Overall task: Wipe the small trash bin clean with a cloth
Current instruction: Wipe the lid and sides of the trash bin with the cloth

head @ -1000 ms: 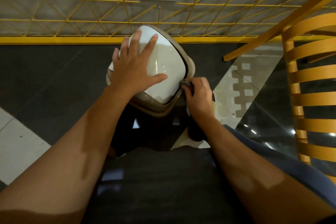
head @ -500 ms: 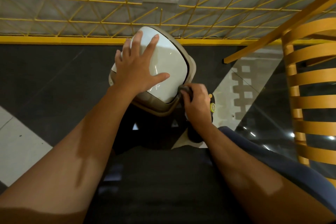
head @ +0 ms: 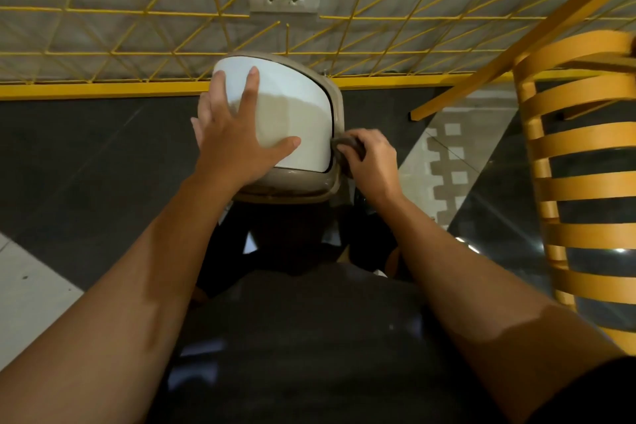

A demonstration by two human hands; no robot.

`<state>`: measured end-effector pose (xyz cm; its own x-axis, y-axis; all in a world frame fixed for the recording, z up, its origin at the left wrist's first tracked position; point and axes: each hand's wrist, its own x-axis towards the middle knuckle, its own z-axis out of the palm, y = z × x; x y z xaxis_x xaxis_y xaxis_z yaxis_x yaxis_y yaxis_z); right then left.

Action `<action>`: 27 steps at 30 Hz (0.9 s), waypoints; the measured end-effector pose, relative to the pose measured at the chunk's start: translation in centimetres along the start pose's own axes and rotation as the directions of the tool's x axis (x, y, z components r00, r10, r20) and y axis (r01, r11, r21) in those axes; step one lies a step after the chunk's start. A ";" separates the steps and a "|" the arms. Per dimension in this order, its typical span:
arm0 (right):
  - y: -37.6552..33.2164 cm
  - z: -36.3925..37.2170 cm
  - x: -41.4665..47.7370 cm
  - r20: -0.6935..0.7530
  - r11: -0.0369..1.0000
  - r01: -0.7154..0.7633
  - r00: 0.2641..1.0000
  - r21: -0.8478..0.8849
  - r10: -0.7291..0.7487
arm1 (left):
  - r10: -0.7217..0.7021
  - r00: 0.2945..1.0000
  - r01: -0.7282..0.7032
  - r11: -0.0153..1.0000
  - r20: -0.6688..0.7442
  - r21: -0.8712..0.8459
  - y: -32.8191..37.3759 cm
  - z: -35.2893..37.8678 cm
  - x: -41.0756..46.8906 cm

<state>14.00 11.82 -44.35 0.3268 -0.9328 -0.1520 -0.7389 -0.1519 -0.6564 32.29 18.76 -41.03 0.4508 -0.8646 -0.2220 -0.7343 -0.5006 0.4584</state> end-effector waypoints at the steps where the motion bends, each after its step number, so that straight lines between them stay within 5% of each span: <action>1: 0.0 0.2 -0.9 -0.008 1.000 0.000 1.000 0.005 0.000 | 0.005 1.000 -0.005 1.000 -0.003 0.002 0.0 0.0 0.0; 8: 0.2 1.1 -5.7 -0.011 1.000 -0.001 1.000 -0.027 0.001 | 0.042 0.998 -0.042 0.999 0.044 -0.006 0.4 0.0 0.1; 15: 0.6 0.2 -5.8 0.126 0.966 0.167 0.982 -0.200 -0.143 | 0.027 0.998 -0.026 0.999 0.052 -0.020 0.3 0.0 0.3; 27: -0.5 1.7 -8.3 0.054 0.979 0.125 0.992 -0.164 -0.117 | 0.009 0.999 -0.008 1.000 0.033 -0.020 0.4 0.2 0.2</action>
<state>12.67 20.18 -43.96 0.4423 -0.8897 -0.1133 -0.7789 -0.3184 -0.5403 31.97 18.42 -41.07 0.4275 -0.8699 -0.2459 -0.7280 -0.4926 0.4769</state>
